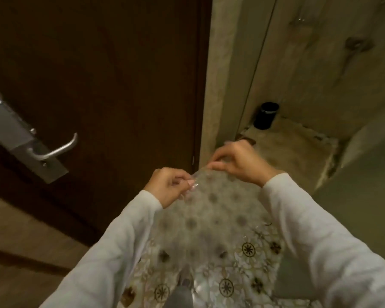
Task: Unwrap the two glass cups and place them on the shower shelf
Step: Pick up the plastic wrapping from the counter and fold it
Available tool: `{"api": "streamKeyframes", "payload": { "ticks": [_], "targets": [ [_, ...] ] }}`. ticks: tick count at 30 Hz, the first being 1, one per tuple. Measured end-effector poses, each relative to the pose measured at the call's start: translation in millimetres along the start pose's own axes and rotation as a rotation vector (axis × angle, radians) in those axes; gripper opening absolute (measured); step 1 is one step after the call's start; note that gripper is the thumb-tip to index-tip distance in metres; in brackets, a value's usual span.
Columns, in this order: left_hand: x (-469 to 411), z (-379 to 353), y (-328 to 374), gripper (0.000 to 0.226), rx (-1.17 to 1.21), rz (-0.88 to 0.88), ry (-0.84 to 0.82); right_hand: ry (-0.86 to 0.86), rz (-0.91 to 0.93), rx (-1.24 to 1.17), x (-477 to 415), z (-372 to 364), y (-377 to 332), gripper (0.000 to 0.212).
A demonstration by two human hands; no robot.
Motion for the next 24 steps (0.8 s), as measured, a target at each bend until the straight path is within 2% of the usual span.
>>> {"api": "streamKeyframes", "payload": {
  "ticks": [3, 4, 5, 6, 8, 9, 11, 13, 15, 19, 24],
  "targets": [
    [-51.9, 25.4, -8.8, 0.006, 0.28, 0.015, 0.082, 0.691, -0.169, 0.123, 12.6, 64.6, 70.3, 0.023],
    [-70.7, 33.1, -10.0, 0.007, 0.387, 0.014, 0.118, 0.856, -0.306, 0.113, 23.9, 77.0, 95.8, 0.032],
    [-88.2, 38.6, -11.4, 0.009, 0.472, 0.019, 0.15, 0.923, -0.474, 0.005, 33.8, 79.3, 120.2, 0.045],
    [-107.0, 40.9, -13.1, 0.011, 0.536, 0.035, 0.178, 0.886, -0.652, -0.191, 37.2, 70.0, 142.6, 0.06],
    [-141.6, 37.6, -15.6, 0.016, 0.642, 0.089, 0.205, 0.605, -0.878, -0.65, 31.6, 28.2, 170.5, 0.081],
    [-160.8, 31.9, -15.8, 0.021, 0.686, 0.118, 0.195, 0.492, -0.908, -0.857, 26.8, 7.9, 181.0, 0.08],
    [-194.4, 16.3, -14.7, 0.035, 0.749, 0.167, 0.143, 0.445, -0.917, -1.082, 19.4, -14.8, 202.5, 0.06],
    [-222.1, -3.3, -12.6, 0.039, 0.752, 0.203, 0.063, 0.505, -0.912, -1.086, 13.7, -18.4, 226.2, 0.035],
    [-251.7, -28.2, -10.9, 0.03, 0.712, 0.233, -0.02, 0.551, -0.913, -1.088, 10.2, -13.1, 255.7, 0.024],
    [-315.6, -75.6, -0.9, 0.035, 0.612, 0.257, -0.101, 0.558, -0.881, -1.165, 9.3, 10.3, 317.5, 0.02],
    [-404.3, -145.0, 39.5, 0.032, 0.537, 0.2, -0.279, 0.674, -0.873, -1.058, 15.4, 60.2, 411.5, 0.02]
  ]
}}
Point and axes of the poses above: each hand's wrist, its own x-axis away from the middle knuckle, its own z-axis out of the back of the hand, y = z × x, the point moved 6 cm from there along -x, towards the middle knuckle, and after that the axes turned 2 degrees about y, right-handed, at the moved point
